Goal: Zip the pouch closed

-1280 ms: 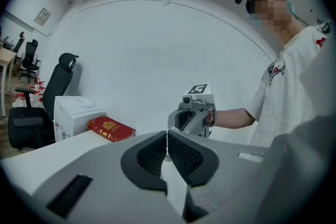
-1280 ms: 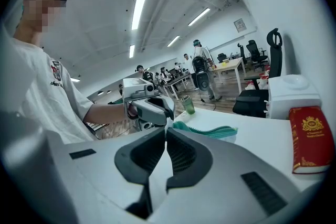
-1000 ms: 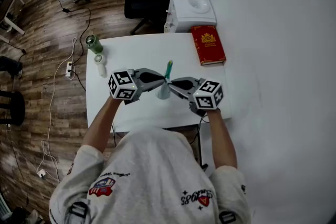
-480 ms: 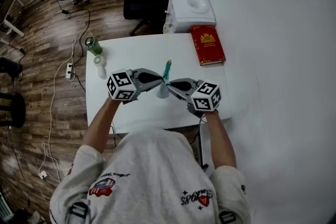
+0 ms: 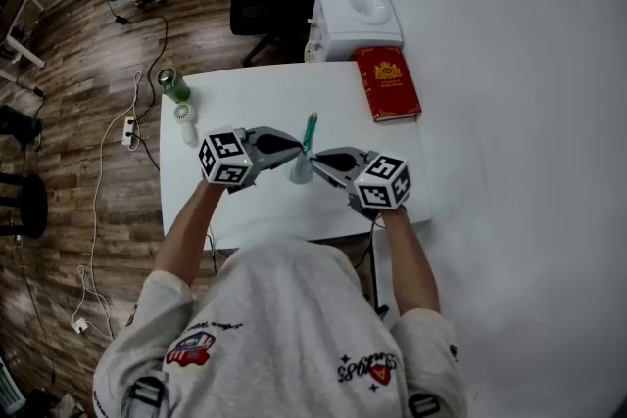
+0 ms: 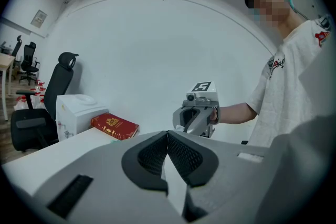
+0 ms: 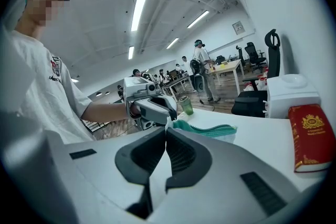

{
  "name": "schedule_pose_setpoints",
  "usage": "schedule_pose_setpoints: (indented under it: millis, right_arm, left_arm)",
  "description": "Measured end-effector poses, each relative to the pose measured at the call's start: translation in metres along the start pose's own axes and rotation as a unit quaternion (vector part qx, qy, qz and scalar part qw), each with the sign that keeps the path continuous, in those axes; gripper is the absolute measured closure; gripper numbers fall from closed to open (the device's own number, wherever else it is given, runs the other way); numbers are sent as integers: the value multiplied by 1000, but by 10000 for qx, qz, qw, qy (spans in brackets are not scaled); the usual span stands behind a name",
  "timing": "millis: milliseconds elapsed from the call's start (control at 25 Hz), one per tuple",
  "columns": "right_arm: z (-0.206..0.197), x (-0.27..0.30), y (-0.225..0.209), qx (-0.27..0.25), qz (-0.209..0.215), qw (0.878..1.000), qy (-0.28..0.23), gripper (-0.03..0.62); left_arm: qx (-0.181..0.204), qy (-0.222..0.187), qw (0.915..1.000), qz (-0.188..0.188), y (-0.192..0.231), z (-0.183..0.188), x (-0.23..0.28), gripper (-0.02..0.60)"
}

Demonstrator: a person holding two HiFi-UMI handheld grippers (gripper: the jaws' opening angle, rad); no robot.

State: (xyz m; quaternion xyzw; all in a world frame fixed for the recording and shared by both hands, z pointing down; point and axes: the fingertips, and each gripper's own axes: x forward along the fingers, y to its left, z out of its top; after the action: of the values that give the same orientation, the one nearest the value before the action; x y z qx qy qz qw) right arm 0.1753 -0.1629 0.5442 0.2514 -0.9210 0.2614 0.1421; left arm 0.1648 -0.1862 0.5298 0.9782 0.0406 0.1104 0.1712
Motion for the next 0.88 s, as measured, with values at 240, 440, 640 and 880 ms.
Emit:
schedule_pose_setpoints:
  millis: [240,440,640,880]
  right_arm:
    - [-1,0,1,7,0,10000,31,585]
    - [-3,1,0,13,-19,10000,31,585]
    - [-4,-1,2,23,-5,10000,7,585]
    - [-8,0,4,0,-31,10000,37,585]
  left_arm:
    - [-47,7,10000,-31,1,-2,0,578]
    - [-109,-20,9999,11,5,-5,-2,578]
    - [-181,-35,9997,163,13,-8,-5,578]
    - [-157,83,9997,186,13,-13,-7,577]
